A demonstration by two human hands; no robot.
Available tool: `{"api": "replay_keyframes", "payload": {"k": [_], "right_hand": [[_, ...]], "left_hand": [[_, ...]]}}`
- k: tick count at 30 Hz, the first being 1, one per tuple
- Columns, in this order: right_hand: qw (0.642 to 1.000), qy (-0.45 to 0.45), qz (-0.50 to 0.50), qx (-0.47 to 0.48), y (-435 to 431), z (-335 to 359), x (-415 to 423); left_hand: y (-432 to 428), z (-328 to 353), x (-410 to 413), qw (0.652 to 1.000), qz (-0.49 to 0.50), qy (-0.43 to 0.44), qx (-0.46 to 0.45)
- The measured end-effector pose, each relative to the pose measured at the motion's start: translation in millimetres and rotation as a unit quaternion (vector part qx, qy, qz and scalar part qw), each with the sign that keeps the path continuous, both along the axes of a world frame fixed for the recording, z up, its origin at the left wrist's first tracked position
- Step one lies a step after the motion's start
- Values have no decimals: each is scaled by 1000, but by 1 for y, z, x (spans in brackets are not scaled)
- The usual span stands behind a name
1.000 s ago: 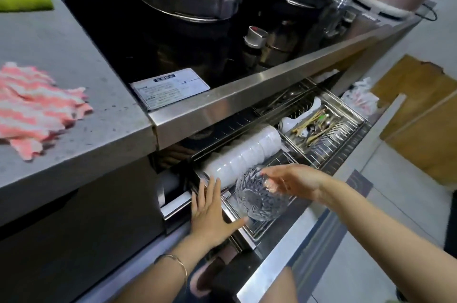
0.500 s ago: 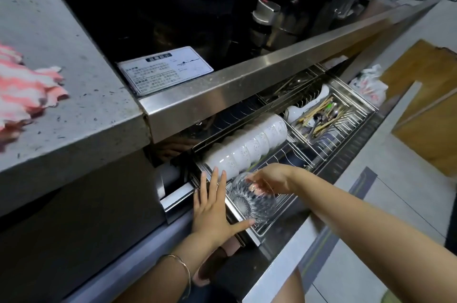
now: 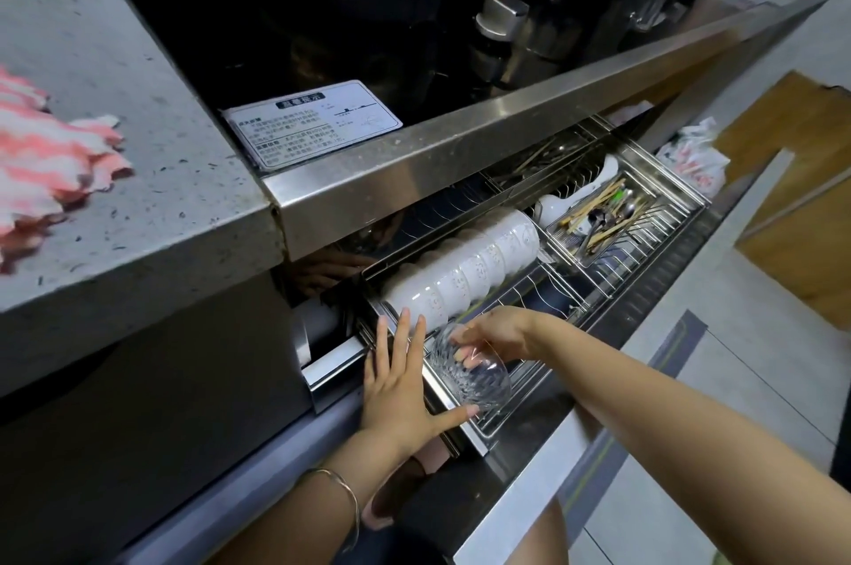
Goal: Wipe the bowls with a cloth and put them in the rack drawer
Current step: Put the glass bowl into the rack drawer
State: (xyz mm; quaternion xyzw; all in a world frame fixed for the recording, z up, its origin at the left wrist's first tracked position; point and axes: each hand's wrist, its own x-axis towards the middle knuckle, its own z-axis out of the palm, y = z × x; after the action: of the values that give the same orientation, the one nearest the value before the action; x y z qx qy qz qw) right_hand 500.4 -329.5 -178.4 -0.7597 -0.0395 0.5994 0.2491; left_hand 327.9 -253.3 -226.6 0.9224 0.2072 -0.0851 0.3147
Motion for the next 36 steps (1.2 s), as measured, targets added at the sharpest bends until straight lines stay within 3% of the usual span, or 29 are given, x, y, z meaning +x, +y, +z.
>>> {"api": "replay_keyframes", "payload": {"k": [8, 12, 15, 18, 20, 25, 31, 36], "right_hand": [[998, -41, 49, 11, 0, -10, 2], [984, -146, 105, 13, -2, -5, -2], [952, -265, 154, 17, -8, 7, -6], [929, -341, 121, 74, -16, 27, -12], [925, -346, 83, 132, -25, 45, -22], [889, -388, 37, 238, -43, 111, -55], [786, -480, -7, 390, -21, 207, -111], [756, -459, 53, 463, 27, 255, -167]], "left_hand": [[-2, 6, 0, 1000, 13, 1, -1], [-2, 6, -1, 1000, 15, 8, 1], [-4, 9, 0, 1000, 17, 21, 4], [-5, 18, 0, 999, 6, 45, 12], [-6, 29, -3, 999, 2, 42, 7], [-1, 101, -22, 996, -18, -88, -6], [27, 230, -80, 947, -26, -314, 57], [75, 284, -139, 920, -8, -373, 117]]}}
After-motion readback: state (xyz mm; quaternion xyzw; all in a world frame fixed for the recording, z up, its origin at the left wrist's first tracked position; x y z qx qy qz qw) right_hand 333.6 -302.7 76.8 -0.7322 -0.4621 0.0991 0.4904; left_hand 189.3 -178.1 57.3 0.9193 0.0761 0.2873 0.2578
